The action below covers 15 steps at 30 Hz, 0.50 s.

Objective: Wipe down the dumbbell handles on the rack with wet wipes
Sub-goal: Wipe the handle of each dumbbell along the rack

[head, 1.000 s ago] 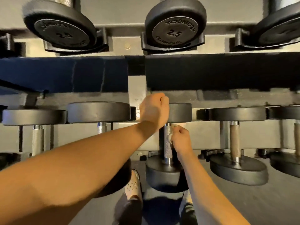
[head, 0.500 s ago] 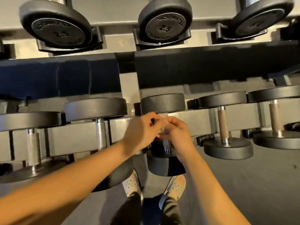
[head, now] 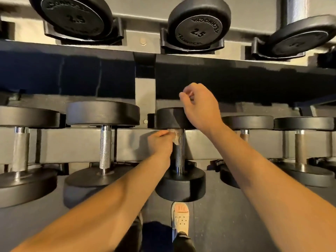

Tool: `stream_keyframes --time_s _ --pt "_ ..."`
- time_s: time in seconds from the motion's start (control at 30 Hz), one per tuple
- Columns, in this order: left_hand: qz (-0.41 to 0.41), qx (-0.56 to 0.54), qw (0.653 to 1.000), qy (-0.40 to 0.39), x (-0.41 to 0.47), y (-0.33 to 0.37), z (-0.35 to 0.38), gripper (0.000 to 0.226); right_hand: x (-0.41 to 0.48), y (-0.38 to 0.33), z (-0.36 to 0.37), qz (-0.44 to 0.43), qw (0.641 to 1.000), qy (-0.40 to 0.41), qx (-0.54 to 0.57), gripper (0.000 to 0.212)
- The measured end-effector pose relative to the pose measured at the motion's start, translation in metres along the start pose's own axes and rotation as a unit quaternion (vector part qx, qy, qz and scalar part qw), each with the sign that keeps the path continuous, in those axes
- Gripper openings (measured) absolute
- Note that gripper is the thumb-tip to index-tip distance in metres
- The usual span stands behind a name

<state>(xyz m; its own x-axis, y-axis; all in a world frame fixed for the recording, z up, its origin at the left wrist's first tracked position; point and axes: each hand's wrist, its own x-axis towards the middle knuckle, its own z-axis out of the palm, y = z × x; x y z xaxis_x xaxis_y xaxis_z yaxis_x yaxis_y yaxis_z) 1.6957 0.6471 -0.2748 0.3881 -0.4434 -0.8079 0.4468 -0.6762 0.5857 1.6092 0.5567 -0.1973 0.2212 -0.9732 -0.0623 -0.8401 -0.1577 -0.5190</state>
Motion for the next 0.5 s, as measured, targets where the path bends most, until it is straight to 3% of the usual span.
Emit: stream_keyframes --time_s 0.07,0.17,0.3,0.37,0.5 --pt "-0.007 -0.029 0.999 0.020 0.001 -0.002 0.010 0.020 0.006 0.003 0.026 -0.012 0.998 -0.062 -0.026 0.025" --pt "-0.012 0.028 0.999 0.015 0.012 -0.001 0.014 0.017 0.005 0.010 0.041 -0.021 0.995 -0.017 -0.092 0.027" --pt "-0.067 0.065 0.990 -0.105 0.017 0.007 0.007 0.015 0.006 0.012 0.042 -0.024 0.996 -0.006 -0.085 0.028" --pt "-0.029 0.078 0.988 -0.127 0.015 0.001 -0.002 0.018 0.006 0.011 0.043 -0.019 0.996 -0.004 -0.082 0.032" --pt "0.123 0.150 0.977 -0.085 0.003 -0.025 -0.017 0.016 0.005 0.010 0.042 -0.018 0.997 -0.011 -0.080 0.035"
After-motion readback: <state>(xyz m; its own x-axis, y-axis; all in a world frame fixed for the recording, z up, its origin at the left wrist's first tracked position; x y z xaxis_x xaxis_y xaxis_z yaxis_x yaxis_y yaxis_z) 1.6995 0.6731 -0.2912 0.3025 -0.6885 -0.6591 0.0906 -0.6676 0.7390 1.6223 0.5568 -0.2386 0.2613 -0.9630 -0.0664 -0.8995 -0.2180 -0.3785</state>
